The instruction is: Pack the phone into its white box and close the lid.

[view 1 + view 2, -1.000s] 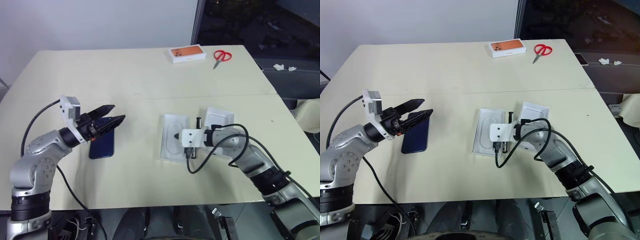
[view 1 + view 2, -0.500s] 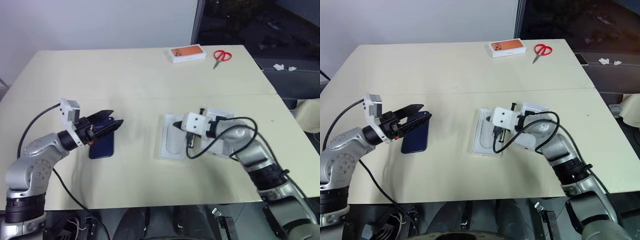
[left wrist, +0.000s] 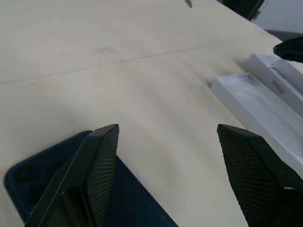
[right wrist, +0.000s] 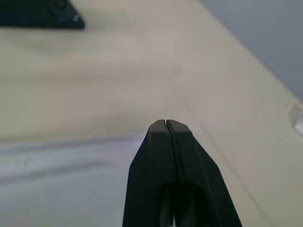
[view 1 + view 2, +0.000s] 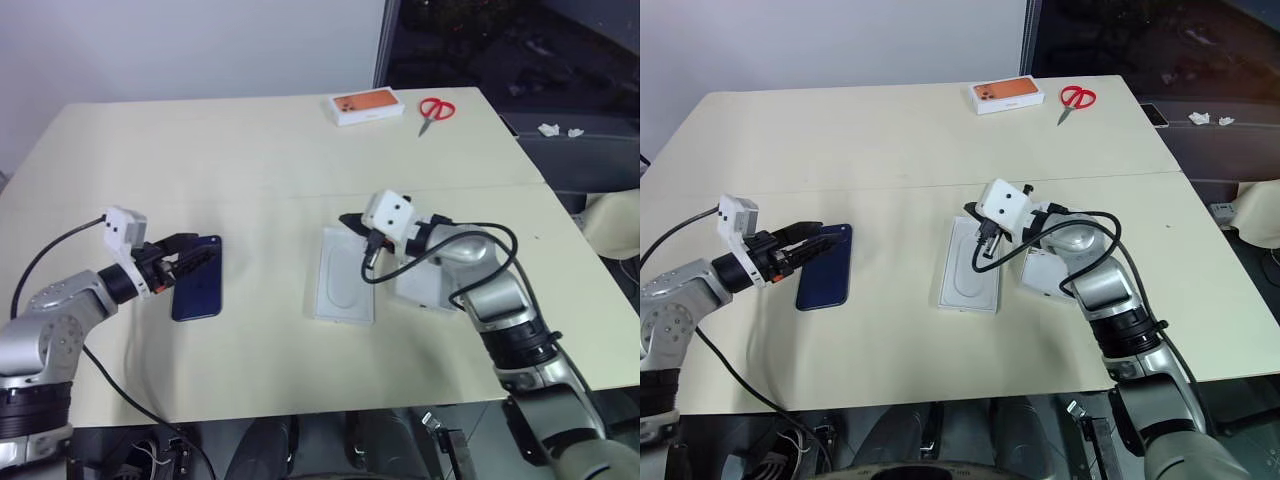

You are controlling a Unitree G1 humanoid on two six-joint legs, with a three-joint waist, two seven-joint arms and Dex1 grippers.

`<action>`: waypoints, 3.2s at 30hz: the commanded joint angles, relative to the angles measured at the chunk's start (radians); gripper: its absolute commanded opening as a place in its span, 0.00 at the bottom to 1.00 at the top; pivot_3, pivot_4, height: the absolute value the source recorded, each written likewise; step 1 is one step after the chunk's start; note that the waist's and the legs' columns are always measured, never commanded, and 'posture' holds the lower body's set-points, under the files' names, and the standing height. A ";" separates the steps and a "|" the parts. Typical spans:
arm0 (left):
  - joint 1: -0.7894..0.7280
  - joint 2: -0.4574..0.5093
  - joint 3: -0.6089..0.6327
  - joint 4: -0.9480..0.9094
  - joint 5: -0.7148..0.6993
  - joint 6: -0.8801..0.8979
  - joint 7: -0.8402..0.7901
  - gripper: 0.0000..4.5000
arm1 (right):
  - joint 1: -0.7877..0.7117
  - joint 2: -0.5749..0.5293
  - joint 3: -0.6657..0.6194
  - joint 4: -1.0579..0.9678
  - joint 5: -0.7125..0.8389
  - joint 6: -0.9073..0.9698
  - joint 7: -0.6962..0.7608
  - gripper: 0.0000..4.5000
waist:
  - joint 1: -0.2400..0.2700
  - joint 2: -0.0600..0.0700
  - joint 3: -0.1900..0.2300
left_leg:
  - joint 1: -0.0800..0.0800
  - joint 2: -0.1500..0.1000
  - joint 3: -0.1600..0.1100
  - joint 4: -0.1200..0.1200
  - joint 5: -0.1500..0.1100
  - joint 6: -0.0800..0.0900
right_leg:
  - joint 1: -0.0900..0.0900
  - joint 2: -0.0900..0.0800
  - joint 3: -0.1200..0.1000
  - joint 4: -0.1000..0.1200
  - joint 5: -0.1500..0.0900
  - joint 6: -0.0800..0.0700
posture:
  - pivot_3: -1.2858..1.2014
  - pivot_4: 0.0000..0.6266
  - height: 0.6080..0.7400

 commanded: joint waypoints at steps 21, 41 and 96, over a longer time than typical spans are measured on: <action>-0.103 0.116 0.059 0.431 -0.028 0.261 -0.087 0.78 | -0.253 0.409 0.369 0.425 -0.241 -0.067 -0.114 0.01 | -0.008 -0.003 -0.002 | -0.001 -0.001 0.000 0.000 0.003 -0.005 | -0.004 0.000 0.001 0.005 0.000 0.000 | 0.52 0.24 1.00; -0.174 0.028 -0.071 0.445 0.020 0.509 -0.088 0.78 | -0.301 0.478 0.376 0.618 -0.307 -0.155 -0.133 0.01 | 0.001 0.002 -0.008 | -0.001 -0.004 0.000 0.001 0.003 -0.005 | -0.007 -0.001 0.002 0.013 0.000 -0.001 | 0.52 0.24 1.00; -0.147 -0.134 0.101 0.282 -0.089 0.652 0.108 0.78 | -0.228 0.402 0.375 0.461 -0.339 -0.142 0.029 0.01 | -0.006 0.001 -0.009 | 0.005 -0.004 -0.001 0.000 0.003 -0.005 | -0.002 -0.002 0.002 0.013 -0.001 -0.001 | 0.52 0.24 1.00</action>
